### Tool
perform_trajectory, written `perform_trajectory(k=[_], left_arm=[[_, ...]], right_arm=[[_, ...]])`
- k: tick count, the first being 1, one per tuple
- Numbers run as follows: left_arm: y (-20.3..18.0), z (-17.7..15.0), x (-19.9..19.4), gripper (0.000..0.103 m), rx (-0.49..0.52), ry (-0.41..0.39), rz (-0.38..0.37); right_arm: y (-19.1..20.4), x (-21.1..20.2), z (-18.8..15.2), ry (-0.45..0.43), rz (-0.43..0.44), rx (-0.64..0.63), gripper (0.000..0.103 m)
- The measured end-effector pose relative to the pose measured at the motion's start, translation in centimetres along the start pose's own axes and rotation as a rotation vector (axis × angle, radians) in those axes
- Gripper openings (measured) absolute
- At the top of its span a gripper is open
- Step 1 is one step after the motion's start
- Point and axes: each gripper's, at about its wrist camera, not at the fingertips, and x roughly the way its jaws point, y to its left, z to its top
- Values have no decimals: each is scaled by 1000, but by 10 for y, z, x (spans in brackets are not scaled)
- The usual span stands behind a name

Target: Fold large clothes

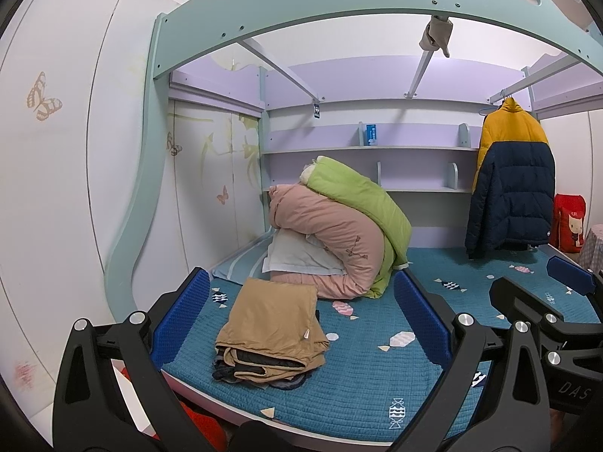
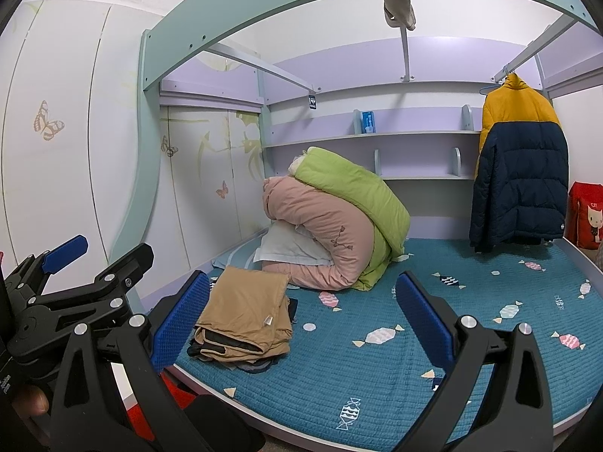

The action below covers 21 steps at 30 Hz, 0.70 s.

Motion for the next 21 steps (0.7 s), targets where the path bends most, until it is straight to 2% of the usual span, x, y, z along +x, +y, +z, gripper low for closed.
perform_trajectory(k=[21], left_arm=[[1, -1, -1, 98, -2, -2, 2]], right_arm=[[4, 2, 0, 2, 7, 1, 96]])
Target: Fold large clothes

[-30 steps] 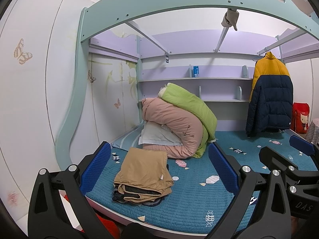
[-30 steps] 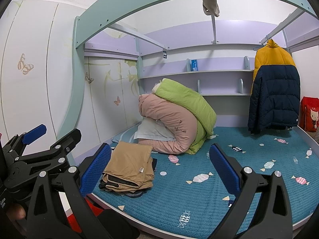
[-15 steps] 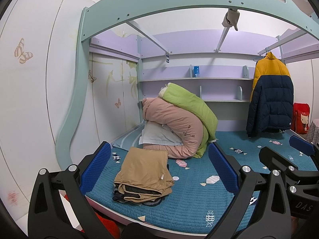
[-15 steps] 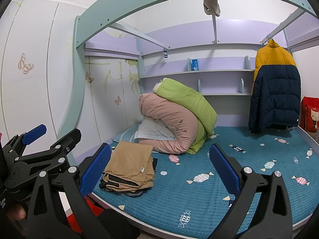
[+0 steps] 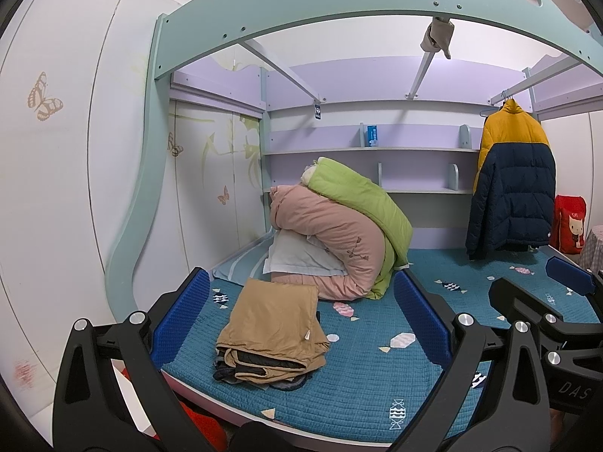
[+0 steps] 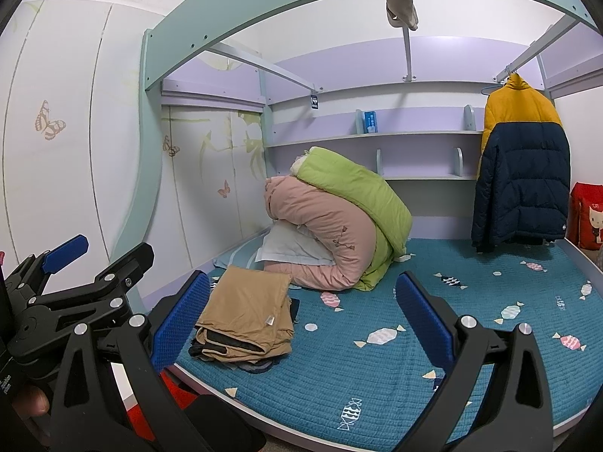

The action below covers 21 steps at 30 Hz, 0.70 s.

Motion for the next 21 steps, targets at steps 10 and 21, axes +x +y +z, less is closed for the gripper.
perform_trajectory(k=[10, 21], left_arm=[[2, -1, -1, 98, -1, -1, 7], [4, 1, 2, 98, 6, -1, 25]], right_arm=[[0, 0, 0, -1, 1, -1, 96], [2, 5, -1, 7, 10, 10, 96]])
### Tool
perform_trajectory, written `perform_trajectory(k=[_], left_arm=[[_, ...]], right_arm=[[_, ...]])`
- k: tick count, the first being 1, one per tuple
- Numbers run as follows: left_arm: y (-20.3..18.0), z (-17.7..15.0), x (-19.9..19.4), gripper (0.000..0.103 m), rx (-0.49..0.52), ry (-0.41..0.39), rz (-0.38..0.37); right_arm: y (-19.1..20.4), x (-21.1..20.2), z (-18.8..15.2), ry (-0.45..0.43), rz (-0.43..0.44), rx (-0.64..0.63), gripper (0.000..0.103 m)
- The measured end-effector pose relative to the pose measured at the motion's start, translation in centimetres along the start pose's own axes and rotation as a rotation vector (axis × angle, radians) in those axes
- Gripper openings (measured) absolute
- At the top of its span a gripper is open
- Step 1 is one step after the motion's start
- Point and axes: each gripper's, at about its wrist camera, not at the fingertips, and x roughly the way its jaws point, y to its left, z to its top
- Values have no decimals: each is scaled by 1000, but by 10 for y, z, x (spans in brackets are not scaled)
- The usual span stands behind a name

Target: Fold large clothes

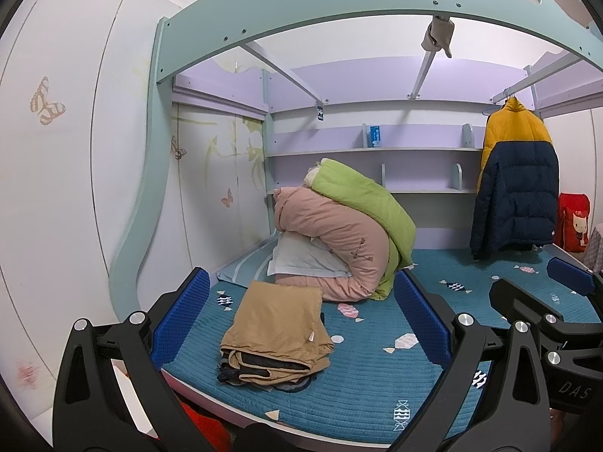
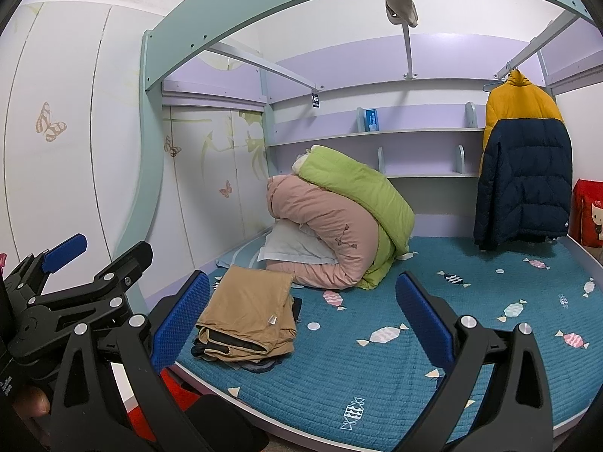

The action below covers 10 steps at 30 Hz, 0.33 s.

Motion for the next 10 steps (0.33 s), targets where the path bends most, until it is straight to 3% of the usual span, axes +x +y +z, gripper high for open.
perform_trajectory(k=[10], left_arm=[[-17, -13, 28, 98, 43, 51, 13]], right_arm=[[-19, 30, -14, 68, -24, 34, 96]])
